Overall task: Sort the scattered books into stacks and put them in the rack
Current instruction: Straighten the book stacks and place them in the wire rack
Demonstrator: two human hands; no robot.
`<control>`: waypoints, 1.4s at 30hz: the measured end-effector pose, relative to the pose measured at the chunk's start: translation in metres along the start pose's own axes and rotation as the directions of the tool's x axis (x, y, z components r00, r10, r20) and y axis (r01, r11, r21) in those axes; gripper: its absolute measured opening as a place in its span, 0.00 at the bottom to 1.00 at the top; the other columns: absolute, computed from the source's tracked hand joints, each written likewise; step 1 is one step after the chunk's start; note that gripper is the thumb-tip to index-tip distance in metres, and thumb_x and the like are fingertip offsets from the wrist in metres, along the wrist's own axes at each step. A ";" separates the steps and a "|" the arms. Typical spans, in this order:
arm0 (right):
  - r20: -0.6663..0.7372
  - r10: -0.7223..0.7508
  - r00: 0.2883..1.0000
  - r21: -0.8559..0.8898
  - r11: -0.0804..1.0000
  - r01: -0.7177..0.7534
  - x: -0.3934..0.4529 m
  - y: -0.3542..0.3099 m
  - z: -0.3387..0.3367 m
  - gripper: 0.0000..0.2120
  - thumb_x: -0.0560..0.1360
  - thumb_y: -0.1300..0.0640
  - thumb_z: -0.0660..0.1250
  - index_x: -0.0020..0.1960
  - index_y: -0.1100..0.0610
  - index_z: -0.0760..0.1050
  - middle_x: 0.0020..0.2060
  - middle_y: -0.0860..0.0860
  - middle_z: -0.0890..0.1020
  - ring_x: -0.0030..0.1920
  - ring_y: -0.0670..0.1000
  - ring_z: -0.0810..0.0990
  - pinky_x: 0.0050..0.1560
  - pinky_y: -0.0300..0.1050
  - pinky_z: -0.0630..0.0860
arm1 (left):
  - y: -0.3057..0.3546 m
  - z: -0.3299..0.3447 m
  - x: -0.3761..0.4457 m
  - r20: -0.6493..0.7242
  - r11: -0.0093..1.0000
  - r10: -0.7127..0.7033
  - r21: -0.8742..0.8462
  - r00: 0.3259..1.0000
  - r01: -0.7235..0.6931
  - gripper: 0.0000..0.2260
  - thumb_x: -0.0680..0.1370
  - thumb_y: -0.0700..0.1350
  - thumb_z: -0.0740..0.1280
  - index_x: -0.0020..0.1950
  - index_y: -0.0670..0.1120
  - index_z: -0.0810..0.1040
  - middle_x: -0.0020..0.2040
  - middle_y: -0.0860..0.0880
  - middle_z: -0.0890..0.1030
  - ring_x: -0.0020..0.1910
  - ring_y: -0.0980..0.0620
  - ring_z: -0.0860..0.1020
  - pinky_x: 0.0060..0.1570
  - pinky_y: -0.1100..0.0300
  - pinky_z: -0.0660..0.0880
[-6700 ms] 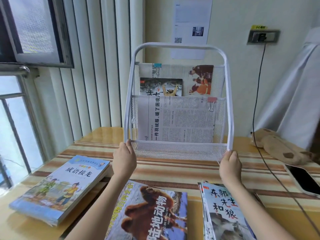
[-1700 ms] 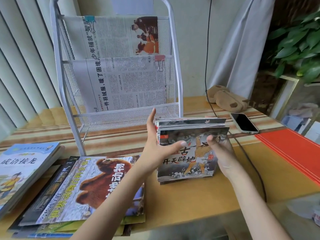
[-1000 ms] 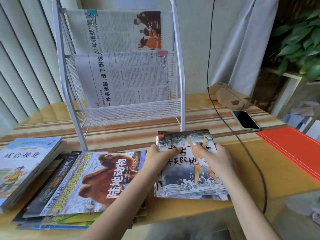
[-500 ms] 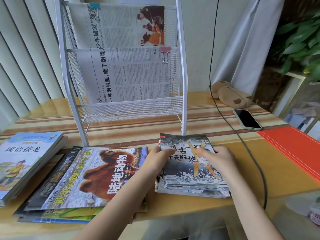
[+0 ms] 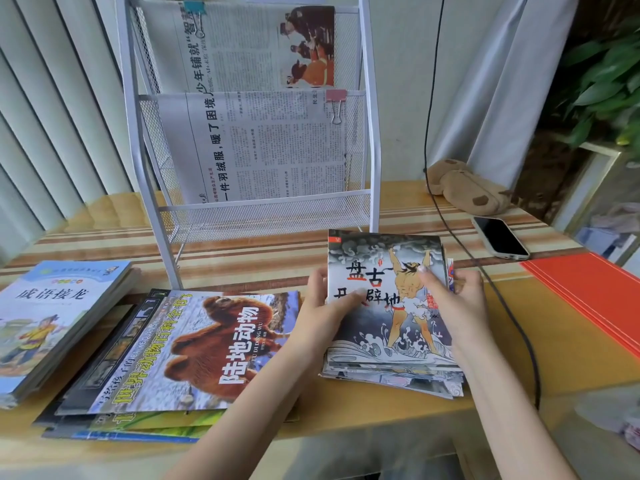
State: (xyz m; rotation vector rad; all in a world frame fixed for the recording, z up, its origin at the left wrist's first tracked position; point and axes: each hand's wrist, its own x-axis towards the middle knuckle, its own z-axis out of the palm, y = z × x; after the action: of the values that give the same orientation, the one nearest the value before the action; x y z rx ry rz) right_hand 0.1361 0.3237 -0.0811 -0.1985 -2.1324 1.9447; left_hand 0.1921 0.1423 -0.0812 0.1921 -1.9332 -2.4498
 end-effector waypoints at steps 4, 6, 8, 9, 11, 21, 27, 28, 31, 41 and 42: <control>0.025 -0.088 0.996 0.083 0.993 0.086 0.001 -0.011 0.005 0.20 0.71 0.53 0.72 0.56 0.56 0.68 0.48 0.49 0.78 0.48 0.49 0.76 0.47 0.41 0.72 | 0.005 -0.002 0.000 0.024 0.997 -0.056 -0.043 0.998 0.057 0.24 0.66 0.37 0.77 0.60 0.43 0.74 0.49 0.42 0.84 0.43 0.45 0.84 0.41 0.55 0.80; 0.023 -0.191 0.981 0.156 0.970 0.185 -0.003 -0.018 0.007 0.18 0.70 0.54 0.73 0.55 0.54 0.68 0.47 0.50 0.79 0.49 0.49 0.77 0.50 0.43 0.72 | 0.012 -0.004 0.000 0.054 0.997 -0.041 -0.059 0.998 0.044 0.15 0.67 0.36 0.75 0.52 0.41 0.79 0.44 0.43 0.85 0.38 0.47 0.84 0.37 0.58 0.80; -0.008 -0.350 0.937 0.165 0.923 0.347 -0.004 -0.024 0.006 0.18 0.70 0.53 0.73 0.54 0.49 0.68 0.52 0.51 0.78 0.53 0.49 0.77 0.55 0.45 0.72 | 0.020 -0.005 -0.002 0.069 0.998 0.036 -0.058 0.997 -0.032 0.11 0.68 0.33 0.74 0.47 0.42 0.80 0.43 0.44 0.85 0.37 0.49 0.84 0.36 0.59 0.80; -0.017 -0.412 0.911 0.152 0.899 0.410 -0.003 -0.029 0.005 0.20 0.69 0.49 0.73 0.55 0.46 0.67 0.57 0.53 0.76 0.58 0.50 0.75 0.60 0.47 0.71 | 0.023 -0.005 -0.002 0.081 0.995 0.094 -0.044 0.992 -0.091 0.13 0.67 0.32 0.74 0.48 0.43 0.79 0.44 0.44 0.85 0.39 0.48 0.84 0.38 0.59 0.80; 0.010 -0.448 0.894 0.196 0.877 0.438 -0.001 -0.041 0.003 0.29 0.65 0.39 0.73 0.59 0.42 0.64 0.64 0.54 0.71 0.65 0.51 0.70 0.66 0.49 0.68 | 0.031 -0.005 -0.003 0.120 0.980 0.197 -0.009 0.973 -0.197 0.18 0.65 0.32 0.75 0.52 0.42 0.76 0.45 0.45 0.85 0.43 0.47 0.84 0.41 0.57 0.81; 0.323 -0.271 0.907 0.281 0.943 0.181 -0.001 -0.020 -0.001 0.38 0.51 0.29 0.75 0.55 0.47 0.74 0.51 0.38 0.82 0.57 0.40 0.78 0.57 0.35 0.72 | 0.043 -0.016 -0.002 0.204 0.896 0.308 0.265 0.929 -0.355 0.38 0.62 0.52 0.79 0.68 0.57 0.66 0.61 0.58 0.78 0.61 0.58 0.75 0.62 0.61 0.72; 0.304 -0.266 0.915 0.275 0.944 0.183 -0.003 -0.014 0.001 0.40 0.44 0.30 0.77 0.51 0.49 0.75 0.43 0.40 0.84 0.49 0.40 0.81 0.48 0.31 0.74 | 0.033 -0.016 -0.010 0.243 0.876 0.331 0.279 0.912 -0.393 0.39 0.66 0.46 0.79 0.69 0.61 0.60 0.63 0.58 0.75 0.63 0.59 0.74 0.62 0.62 0.71; 0.308 -0.268 0.913 0.263 0.946 0.189 -0.004 -0.015 0.001 0.41 0.45 0.30 0.77 0.52 0.49 0.75 0.44 0.39 0.84 0.49 0.39 0.81 0.48 0.30 0.74 | 0.032 -0.017 -0.009 0.249 0.874 0.326 0.287 0.912 -0.391 0.37 0.67 0.43 0.78 0.67 0.61 0.61 0.62 0.59 0.76 0.61 0.62 0.75 0.57 0.68 0.72; 0.293 -0.262 0.919 0.253 0.949 0.189 -0.005 -0.019 0.006 0.36 0.47 0.29 0.75 0.48 0.49 0.77 0.42 0.38 0.84 0.47 0.36 0.81 0.45 0.27 0.74 | 0.032 -0.017 0.001 0.209 0.869 0.320 0.325 0.924 -0.374 0.29 0.68 0.40 0.76 0.62 0.57 0.67 0.56 0.56 0.79 0.54 0.63 0.78 0.49 0.73 0.73; 0.033 -0.344 0.938 0.352 0.883 0.311 0.010 -0.071 0.018 0.33 0.50 0.30 0.74 0.48 0.46 0.75 0.43 0.32 0.82 0.48 0.32 0.79 0.49 0.28 0.72 | 0.086 0.002 0.020 0.206 0.687 0.609 0.345 0.766 -0.639 0.26 0.71 0.40 0.75 0.59 0.60 0.66 0.58 0.59 0.75 0.58 0.65 0.73 0.57 0.74 0.66; 0.029 -0.345 0.938 0.362 0.878 0.312 0.012 -0.072 0.017 0.33 0.49 0.29 0.74 0.48 0.46 0.75 0.43 0.33 0.82 0.48 0.33 0.79 0.50 0.30 0.72 | 0.086 0.004 0.019 0.217 0.685 0.609 0.341 0.763 -0.644 0.26 0.72 0.40 0.74 0.60 0.60 0.66 0.58 0.59 0.74 0.58 0.66 0.72 0.57 0.75 0.66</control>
State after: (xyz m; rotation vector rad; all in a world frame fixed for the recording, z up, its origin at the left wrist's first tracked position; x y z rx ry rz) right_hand 0.1245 0.3032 -0.0094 0.3089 -1.6834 2.1081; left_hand 0.1670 0.1239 0.0009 -0.5140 -2.0477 -1.6283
